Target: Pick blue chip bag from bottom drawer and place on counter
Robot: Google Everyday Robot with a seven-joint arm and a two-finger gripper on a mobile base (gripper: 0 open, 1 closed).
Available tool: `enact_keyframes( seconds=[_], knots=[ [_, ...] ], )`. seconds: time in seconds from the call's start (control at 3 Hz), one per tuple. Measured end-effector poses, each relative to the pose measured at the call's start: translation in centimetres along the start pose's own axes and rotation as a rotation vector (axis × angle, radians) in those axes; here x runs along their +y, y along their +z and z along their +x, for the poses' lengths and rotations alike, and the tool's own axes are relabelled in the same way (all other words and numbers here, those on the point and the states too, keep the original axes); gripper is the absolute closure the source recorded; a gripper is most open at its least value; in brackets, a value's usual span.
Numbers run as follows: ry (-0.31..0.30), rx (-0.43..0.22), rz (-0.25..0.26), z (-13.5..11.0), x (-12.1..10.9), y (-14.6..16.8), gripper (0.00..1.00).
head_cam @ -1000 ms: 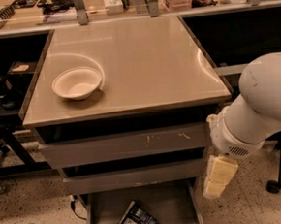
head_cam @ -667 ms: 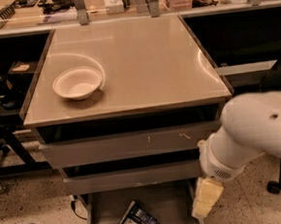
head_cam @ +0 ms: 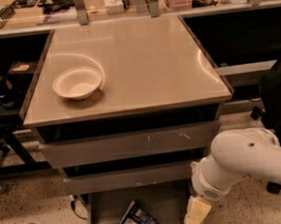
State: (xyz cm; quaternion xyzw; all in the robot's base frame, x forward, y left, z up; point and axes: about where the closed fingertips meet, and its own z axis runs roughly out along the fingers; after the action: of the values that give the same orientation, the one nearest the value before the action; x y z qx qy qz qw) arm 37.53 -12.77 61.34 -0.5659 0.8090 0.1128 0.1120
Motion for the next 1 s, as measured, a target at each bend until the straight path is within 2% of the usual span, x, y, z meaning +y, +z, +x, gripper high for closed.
enact_keyframes(
  seconds=[0.33, 0.67, 1.0],
  knots=[
    [0.018, -0.016, -0.017, 0.2, 0.2, 1.3, 0.00],
    [0.115, -0.058, -0.070, 1.8, 1.2, 7.2, 0.00],
    [0.210, -0.129, -0.088, 2.5, 1.1, 14.0, 0.00]
  ],
)
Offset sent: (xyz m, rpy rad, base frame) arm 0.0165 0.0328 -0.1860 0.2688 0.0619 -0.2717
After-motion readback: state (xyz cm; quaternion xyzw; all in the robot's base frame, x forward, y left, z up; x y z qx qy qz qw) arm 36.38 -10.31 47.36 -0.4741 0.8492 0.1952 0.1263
